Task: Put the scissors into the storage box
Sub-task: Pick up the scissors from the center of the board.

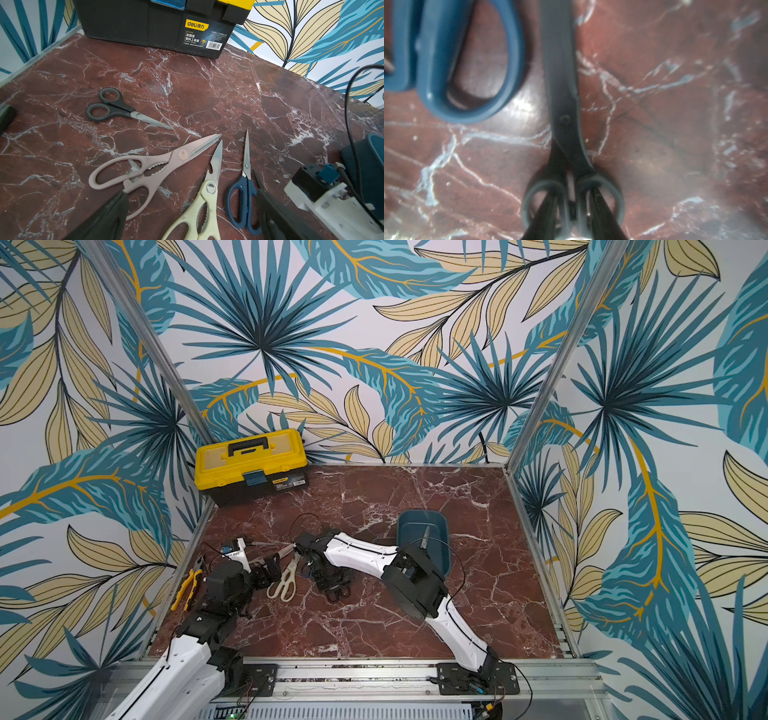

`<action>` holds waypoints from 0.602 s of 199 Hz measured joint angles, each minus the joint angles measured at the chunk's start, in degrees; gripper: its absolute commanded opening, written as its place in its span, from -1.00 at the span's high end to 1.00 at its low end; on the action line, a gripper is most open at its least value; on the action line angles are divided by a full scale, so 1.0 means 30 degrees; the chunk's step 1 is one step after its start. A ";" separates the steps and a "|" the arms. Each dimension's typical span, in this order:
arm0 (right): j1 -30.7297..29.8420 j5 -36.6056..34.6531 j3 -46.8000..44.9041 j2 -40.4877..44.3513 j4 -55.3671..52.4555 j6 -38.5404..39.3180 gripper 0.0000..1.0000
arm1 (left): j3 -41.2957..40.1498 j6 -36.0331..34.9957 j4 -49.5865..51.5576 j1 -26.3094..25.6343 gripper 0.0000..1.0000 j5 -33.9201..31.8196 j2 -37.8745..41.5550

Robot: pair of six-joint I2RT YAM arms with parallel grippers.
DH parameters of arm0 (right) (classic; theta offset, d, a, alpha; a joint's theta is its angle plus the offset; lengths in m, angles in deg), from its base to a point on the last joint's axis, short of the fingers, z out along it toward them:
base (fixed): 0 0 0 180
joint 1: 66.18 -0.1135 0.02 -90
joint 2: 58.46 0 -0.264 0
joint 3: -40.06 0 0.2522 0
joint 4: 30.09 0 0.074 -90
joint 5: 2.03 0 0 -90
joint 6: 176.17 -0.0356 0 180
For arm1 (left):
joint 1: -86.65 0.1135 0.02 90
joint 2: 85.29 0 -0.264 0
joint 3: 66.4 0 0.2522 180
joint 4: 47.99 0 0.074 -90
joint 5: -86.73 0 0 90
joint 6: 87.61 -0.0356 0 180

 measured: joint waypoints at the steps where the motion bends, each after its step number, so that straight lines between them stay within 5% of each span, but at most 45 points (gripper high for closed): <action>1: -0.0007 -0.0022 0.0022 -0.0015 -0.0015 0.0007 0.56 | 0.0000 0.0000 0.0000 0.0000 -1.00 0.0000 0.0000; 120: 0.0095 -0.0510 -0.0058 0.0517 -0.0044 0.1435 0.91 | 0.0000 -0.0590 -0.0087 0.0000 -0.93 0.0743 0.0809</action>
